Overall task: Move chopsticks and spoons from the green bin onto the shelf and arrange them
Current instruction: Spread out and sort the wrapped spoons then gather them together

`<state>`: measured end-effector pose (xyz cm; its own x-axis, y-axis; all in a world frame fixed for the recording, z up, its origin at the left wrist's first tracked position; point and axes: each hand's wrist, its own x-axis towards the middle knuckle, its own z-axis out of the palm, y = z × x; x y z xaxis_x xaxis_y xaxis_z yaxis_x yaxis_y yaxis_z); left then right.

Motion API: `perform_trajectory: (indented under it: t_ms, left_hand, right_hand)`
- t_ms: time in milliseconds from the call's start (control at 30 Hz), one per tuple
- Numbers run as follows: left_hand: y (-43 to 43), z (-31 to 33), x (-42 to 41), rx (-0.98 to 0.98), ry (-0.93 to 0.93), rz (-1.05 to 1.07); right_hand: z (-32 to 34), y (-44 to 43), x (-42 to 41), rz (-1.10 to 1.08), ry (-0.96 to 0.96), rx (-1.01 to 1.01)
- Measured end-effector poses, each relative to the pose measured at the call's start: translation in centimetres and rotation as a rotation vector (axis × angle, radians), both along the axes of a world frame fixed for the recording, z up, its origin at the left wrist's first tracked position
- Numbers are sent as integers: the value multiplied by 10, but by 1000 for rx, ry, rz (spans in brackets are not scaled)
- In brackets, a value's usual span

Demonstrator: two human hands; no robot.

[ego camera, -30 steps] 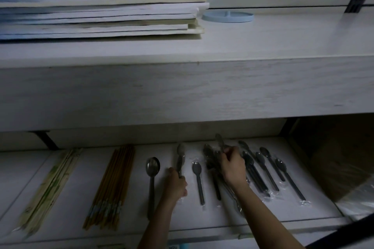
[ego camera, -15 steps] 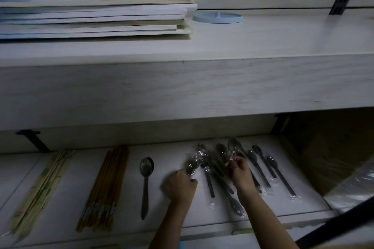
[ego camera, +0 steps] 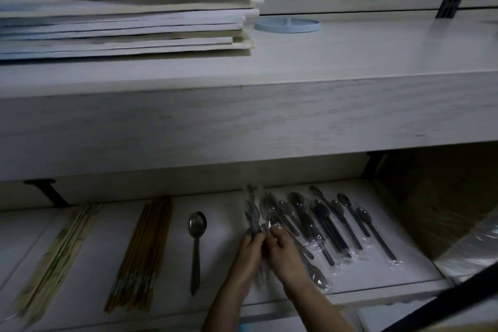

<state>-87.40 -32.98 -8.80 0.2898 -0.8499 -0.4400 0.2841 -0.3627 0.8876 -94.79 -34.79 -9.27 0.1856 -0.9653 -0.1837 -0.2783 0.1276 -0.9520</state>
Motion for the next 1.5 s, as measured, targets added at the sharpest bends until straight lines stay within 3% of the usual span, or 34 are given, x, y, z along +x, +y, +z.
perform_trajectory:
  t_ms: [133,233,367,433,533,700,833,1033,1267,1500]
  left_hand:
    - [3,7,-7,-68,194,111]
    - [2,10,1,-64,416,-1]
    - [-2,0,14,-34,424,38]
    - [0,0,21,-43,403,41]
    - [11,14,30,-94,328,-128]
    - [24,16,33,-70,347,-291]
    - [23,18,33,-84,331,-328]
    - [23,16,31,-65,347,-375]
    - [17,18,31,-69,360,-341]
    - [20,15,28,42,337,-502]
  right_hand:
    - [-4,6,12,7,121,-167]
    - [5,8,15,44,221,-218]
    - [15,4,8,248,567,-242]
    - [22,-9,1,207,509,-281]
    - [34,-38,2,46,180,-280]
    - [60,-60,15,232,-128,7]
    - [57,-55,18,270,-6,-98]
    - [44,-58,23,246,-117,-110]
    - [32,-47,20,359,-48,-118]
    - [44,-53,19,316,-152,-218]
